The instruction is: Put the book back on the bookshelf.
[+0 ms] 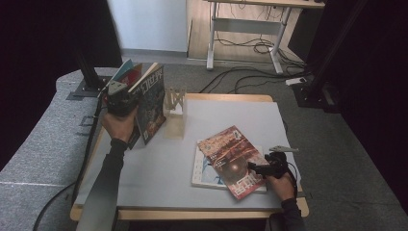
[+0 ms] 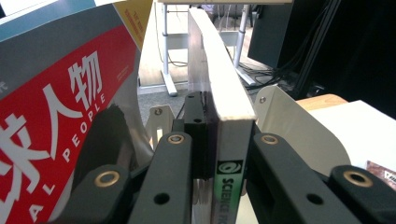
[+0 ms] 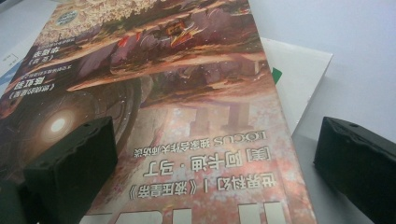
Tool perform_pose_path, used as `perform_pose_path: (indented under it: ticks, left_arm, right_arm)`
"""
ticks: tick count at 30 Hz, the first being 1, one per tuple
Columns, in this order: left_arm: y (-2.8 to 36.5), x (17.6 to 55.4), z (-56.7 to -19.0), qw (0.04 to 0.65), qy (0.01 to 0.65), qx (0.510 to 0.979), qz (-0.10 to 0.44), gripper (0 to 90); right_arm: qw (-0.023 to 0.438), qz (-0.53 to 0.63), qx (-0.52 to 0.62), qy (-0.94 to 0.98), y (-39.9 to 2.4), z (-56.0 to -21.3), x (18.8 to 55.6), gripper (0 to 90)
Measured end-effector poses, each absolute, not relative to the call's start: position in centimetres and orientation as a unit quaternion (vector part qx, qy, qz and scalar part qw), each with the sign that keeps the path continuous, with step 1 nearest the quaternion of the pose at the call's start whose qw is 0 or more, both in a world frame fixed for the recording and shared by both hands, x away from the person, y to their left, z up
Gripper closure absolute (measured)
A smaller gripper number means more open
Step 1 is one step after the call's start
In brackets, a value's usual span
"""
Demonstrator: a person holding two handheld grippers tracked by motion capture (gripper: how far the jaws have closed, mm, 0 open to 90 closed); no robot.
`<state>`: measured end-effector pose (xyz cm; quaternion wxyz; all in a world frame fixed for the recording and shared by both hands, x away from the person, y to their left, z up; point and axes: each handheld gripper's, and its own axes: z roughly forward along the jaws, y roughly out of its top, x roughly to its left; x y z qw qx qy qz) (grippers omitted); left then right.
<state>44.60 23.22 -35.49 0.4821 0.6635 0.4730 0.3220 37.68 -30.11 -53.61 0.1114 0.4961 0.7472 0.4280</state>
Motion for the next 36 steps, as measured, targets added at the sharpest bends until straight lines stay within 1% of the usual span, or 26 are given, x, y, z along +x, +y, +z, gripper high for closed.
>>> perform_pose_path:
  ticks: [16, 24, 28, 32, 36]
  left_arm:
    - [24.6, 44.0, -36.3, 0.483, 0.481, 0.661, 0.314, 81.0]
    - [24.7, 43.8, -36.2, 0.472, 0.481, 0.668, 0.314, 79.0]
    - [24.9, 43.6, -36.1, 0.475, 0.481, 0.667, 0.313, 75.6]
    - [24.9, 43.5, -36.0, 0.475, 0.479, 0.669, 0.312, 69.7]
    - [24.8, 43.2, -35.9, 0.472, 0.476, 0.671, 0.317, 61.6]
  right_arm:
    - [0.112, 0.428, 0.496, 0.747, -30.1, -53.6, 37.7, 0.0]
    - [0.112, 0.428, 0.496, 0.747, -30.1, -53.6, 37.7, 0.0]
    - [0.112, 0.428, 0.496, 0.747, -30.1, -53.6, 37.7, 0.0]
    - [0.112, 0.428, 0.496, 0.747, -30.1, -53.6, 37.7, 0.0]
    - [0.112, 0.428, 0.496, 0.747, -30.1, -53.6, 37.7, 0.0]
